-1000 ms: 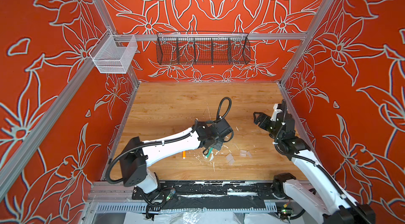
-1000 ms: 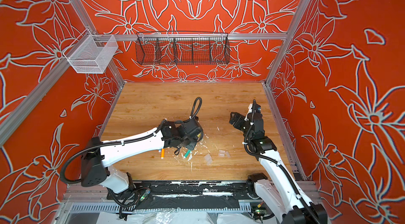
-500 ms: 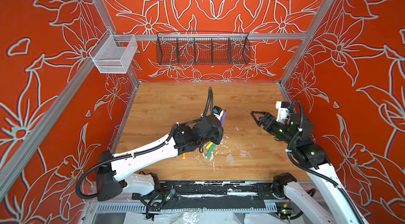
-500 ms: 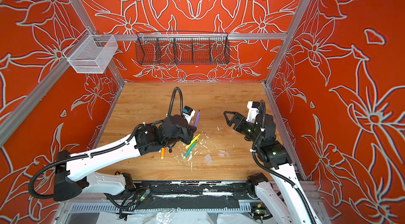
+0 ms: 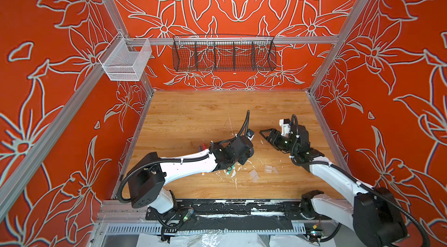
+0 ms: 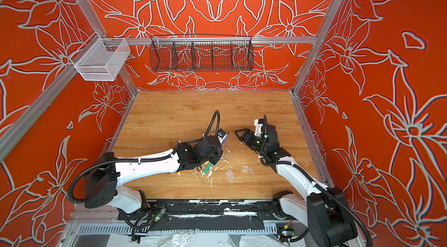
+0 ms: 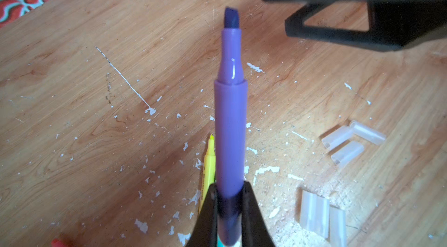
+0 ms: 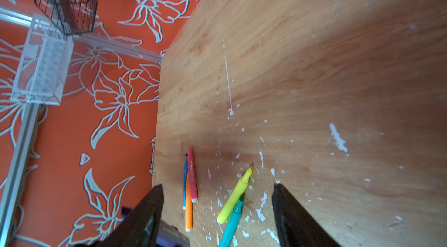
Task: Insert the pens into the pen caps
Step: 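Lift the purple highlighter upright with the left gripper while the right gripper moves toward it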
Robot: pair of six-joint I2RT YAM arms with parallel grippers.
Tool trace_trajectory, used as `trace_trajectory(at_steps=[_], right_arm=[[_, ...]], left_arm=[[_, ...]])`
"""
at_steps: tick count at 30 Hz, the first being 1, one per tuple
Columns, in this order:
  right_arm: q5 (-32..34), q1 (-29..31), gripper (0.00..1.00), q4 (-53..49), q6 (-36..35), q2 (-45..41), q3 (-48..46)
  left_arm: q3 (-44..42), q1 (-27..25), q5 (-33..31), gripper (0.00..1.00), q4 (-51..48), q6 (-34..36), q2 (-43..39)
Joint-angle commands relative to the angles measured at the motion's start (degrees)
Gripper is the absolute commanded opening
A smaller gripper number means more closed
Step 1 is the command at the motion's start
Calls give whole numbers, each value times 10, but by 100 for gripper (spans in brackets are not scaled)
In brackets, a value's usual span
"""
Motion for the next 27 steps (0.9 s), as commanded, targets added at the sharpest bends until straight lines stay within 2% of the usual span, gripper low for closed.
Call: trace_trajectory(at_steps=[1,5,11,16,19,23,27], right_arm=[[6,47,73,110,3,-10,6],[-16,61,66,145,22,19,10],[-5,74,63,144,19,27,8],[66,74,64,76,1,-39,-11],[116,74,64,26,-8,-89,-24],[123,82,60,21,-26,-125,-27],[141,118,60,23,-47,-136,-25]], left_arm=[[12,4,10,0,28,8,2],[8,4,35,0,34,3,-4],[13,4,17,0,24,-5,-2],[15,4,-9,0,16,-18,-3],[11,9,-4,0,17,-29,-9],[4,20,14,0,17,-36,-19],[-3,27,29,0,22,-37,-30]])
